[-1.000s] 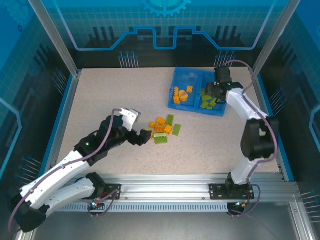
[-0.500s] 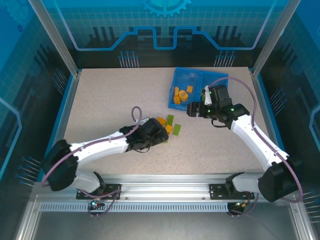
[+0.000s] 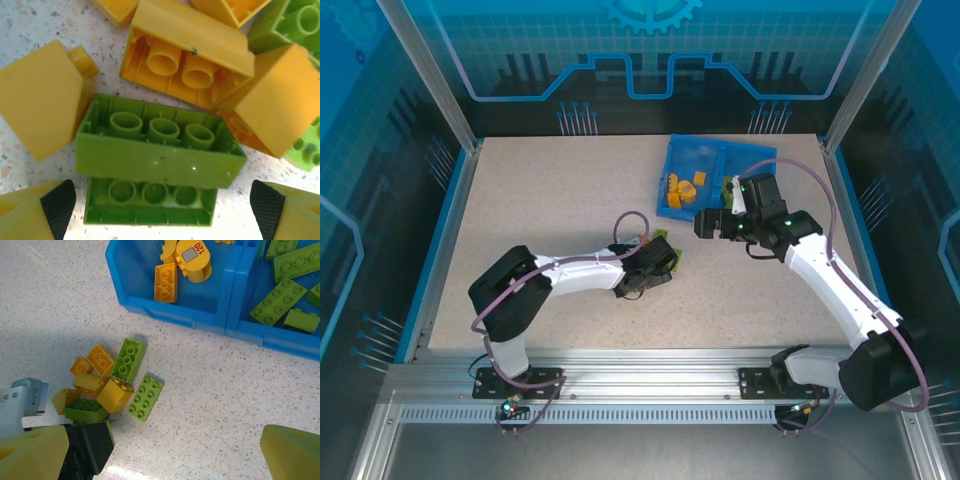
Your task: Sort the legos into containers by color
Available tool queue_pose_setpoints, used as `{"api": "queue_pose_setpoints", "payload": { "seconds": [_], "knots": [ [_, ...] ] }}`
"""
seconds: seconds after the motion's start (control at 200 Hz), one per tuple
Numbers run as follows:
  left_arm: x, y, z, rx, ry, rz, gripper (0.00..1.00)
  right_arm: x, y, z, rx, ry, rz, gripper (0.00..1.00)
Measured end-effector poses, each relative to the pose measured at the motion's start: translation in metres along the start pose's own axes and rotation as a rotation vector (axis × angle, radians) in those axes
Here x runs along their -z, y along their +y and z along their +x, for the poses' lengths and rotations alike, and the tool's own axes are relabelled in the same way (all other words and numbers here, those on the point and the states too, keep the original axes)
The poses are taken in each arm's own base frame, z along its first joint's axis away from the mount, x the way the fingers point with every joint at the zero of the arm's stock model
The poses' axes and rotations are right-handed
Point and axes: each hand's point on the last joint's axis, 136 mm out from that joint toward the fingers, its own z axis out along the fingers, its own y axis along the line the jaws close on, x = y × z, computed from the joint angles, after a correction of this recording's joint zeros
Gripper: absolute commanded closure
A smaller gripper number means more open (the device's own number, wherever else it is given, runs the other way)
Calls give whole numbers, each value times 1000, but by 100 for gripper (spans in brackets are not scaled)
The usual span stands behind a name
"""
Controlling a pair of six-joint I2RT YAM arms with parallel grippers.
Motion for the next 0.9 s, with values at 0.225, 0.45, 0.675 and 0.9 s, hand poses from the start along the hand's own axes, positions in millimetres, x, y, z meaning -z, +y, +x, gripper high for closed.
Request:
{"api": "queue_pose_setpoints", "payload": {
  "seconds": [0.225, 0.45, 0.675, 0.9],
  "knots": [
    [-8, 6, 0, -77, 1, -69, 22, 5, 0, -3, 2, -18, 1, 0],
    [-8, 10, 1, -113, 5, -87, 32, 5, 0, -2, 1, -18, 4, 0],
    [-6, 11, 1, -129, 6, -76, 42, 12, -1, 2, -6, -15, 1, 0],
    [21, 9, 5, -173, 23, -18, 44, 28, -1, 10, -20, -32, -6, 0]
  ]
}}
